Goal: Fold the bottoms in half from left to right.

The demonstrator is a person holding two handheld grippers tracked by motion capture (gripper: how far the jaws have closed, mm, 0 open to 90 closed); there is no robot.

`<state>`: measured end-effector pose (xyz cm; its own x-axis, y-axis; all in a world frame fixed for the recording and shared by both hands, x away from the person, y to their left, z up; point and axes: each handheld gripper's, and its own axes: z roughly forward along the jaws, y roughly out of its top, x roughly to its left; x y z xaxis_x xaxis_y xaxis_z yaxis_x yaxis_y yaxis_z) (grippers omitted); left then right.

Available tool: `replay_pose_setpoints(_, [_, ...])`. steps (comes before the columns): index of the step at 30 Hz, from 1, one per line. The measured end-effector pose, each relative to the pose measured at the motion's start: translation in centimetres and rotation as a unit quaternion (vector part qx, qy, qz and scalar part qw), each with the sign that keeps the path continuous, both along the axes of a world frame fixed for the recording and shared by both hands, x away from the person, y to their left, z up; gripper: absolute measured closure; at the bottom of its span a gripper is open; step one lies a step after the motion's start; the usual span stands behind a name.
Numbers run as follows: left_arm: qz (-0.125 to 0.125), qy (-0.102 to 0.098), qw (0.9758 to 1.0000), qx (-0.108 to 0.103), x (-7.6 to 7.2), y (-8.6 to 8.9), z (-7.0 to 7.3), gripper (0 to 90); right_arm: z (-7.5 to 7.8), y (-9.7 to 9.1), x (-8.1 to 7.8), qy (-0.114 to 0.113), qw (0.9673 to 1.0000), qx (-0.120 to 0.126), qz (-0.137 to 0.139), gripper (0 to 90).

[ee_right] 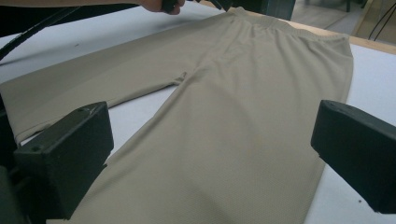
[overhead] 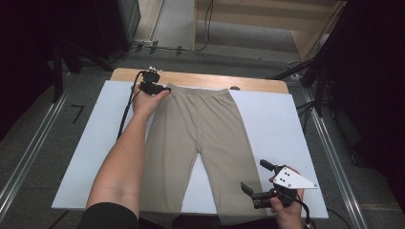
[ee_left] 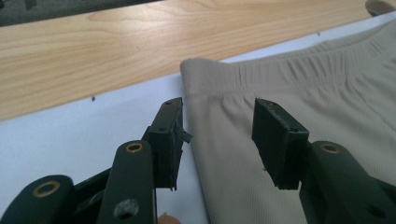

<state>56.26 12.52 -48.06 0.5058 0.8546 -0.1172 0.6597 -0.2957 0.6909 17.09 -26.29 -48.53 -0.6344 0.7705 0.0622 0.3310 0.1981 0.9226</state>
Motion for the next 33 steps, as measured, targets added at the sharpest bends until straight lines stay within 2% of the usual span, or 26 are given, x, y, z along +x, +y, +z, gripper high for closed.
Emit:
replay_pose_setpoints(4, [-0.009,0.002,0.9999,0.010,0.5,-0.4,-0.4,56.4,-0.2,0.1,0.1,0.007,1.0000,0.003,0.001,0.0])
replay_pose_setpoints(8, [-0.006,0.009,0.9993,0.035,0.6,-1.1,-1.3,56.4,-0.2,0.2,0.2,0.006,1.0000,0.001,0.003,0.0])
replay_pose_setpoints(9, [-0.008,0.006,0.9990,0.043,0.5,-1.3,-1.6,55.9,-0.2,0.2,0.2,0.006,1.0000,0.001,0.003,0.0])
replay_pose_setpoints(12, [0.001,0.001,0.9991,0.042,0.5,-1.3,-1.6,56.4,-0.3,0.1,0.3,0.013,0.9998,0.011,0.003,0.0])
replay_pose_setpoints(13, [0.004,-0.011,0.9987,0.049,0.3,-1.3,-1.8,60.5,-0.3,0.0,0.3,0.015,0.9998,0.016,0.004,0.0])
replay_pose_setpoints(14, [0.004,-0.011,0.9987,0.049,0.3,-1.3,-1.8,61.9,-0.3,0.0,0.3,0.015,0.9998,0.016,0.004,0.0])
replay_pose_setpoints(16, [0.010,-0.017,0.9988,0.045,0.2,-1.1,-1.9,63.9,-0.3,0.0,0.3,0.015,0.9997,0.016,0.003,0.0])
replay_pose_setpoints(19, [0.022,-0.012,0.9991,0.033,0.2,-0.7,-1.9,77.9,-0.3,0.1,0.3,0.016,0.9997,0.016,0.003,0.0])
replay_pose_setpoints(22, [0.014,-0.006,0.9994,0.032,0.2,-0.5,-1.8,89.8,-0.3,0.2,0.3,0.017,0.9997,0.016,0.005,0.0])
replay_pose_setpoints(27, [0.012,0.006,0.9998,0.013,0.3,0.0,-1.6,90.0,-0.3,0.3,0.2,0.019,0.9997,0.012,0.007,0.0])
replay_pose_setpoints(31, [0.007,-0.010,0.9998,-0.018,0.1,0.2,-0.6,90.0,-0.4,0.3,0.4,0.021,0.9996,0.017,0.007,0.0])
replay_pose_setpoints(33, [0.004,-0.015,0.9996,-0.023,0.1,0.3,-0.2,90.0,-0.4,0.4,0.5,0.020,0.9996,0.016,0.007,0.0])
